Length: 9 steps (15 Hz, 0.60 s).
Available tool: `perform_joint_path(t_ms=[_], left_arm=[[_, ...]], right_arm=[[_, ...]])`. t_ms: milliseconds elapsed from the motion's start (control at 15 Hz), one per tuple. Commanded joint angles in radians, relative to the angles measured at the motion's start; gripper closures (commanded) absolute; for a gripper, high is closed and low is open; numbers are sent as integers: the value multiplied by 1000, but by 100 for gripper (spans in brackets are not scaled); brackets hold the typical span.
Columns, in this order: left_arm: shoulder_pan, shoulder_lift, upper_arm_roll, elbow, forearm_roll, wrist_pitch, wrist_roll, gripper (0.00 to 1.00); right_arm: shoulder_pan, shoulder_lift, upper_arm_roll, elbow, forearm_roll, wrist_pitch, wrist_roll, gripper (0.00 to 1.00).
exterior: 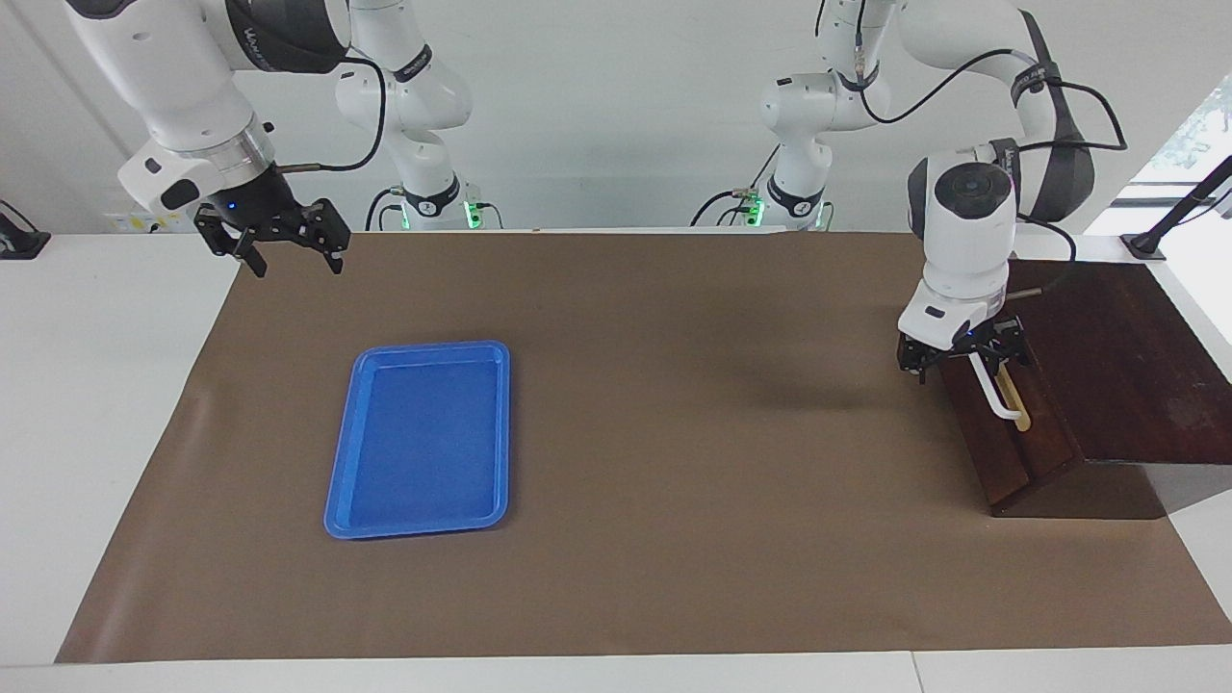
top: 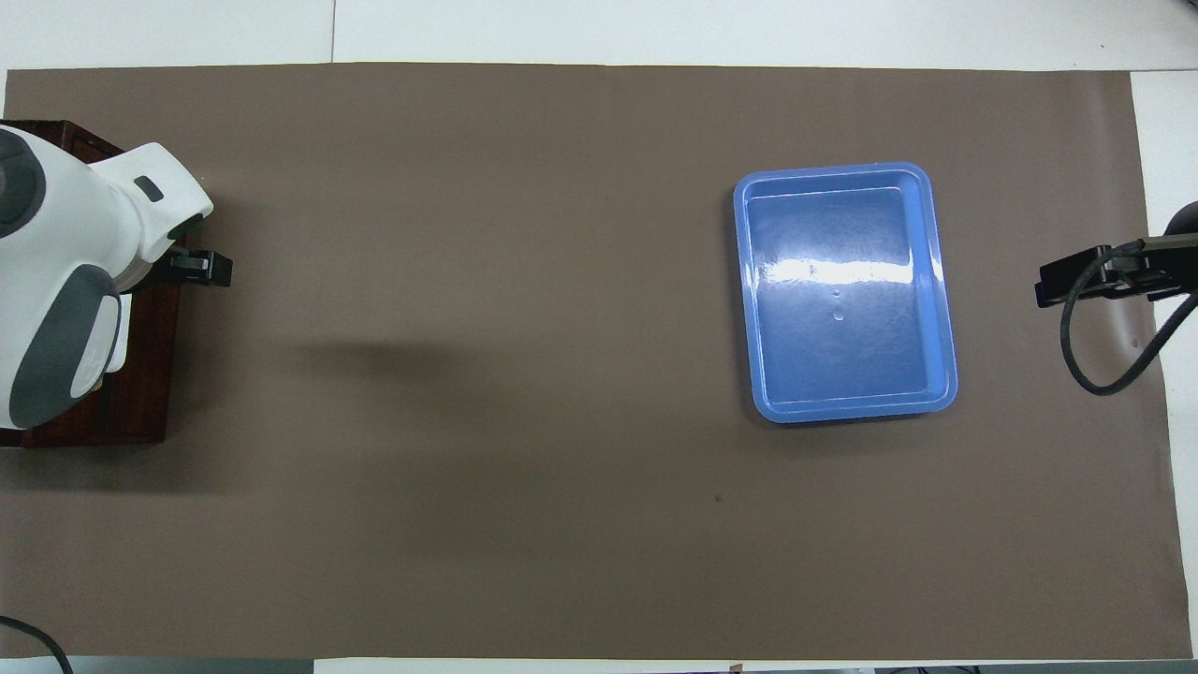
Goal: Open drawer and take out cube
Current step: 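Pull the drawer open by its handle with the left gripper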
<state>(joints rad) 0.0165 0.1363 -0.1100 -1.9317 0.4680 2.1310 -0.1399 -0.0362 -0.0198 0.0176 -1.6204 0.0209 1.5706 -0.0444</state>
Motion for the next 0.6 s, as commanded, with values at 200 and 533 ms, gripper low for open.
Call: perform_joint_path(t_ms=[200,533], left_arm=[[39,0,-3,-36,58,75,13,0],[43,-6,-3,-90,58,115,3,0]], right_arm=[[-10,-11,8,-1,43,3,20,0],[-10,-11,8,-3,57,6,41,0]])
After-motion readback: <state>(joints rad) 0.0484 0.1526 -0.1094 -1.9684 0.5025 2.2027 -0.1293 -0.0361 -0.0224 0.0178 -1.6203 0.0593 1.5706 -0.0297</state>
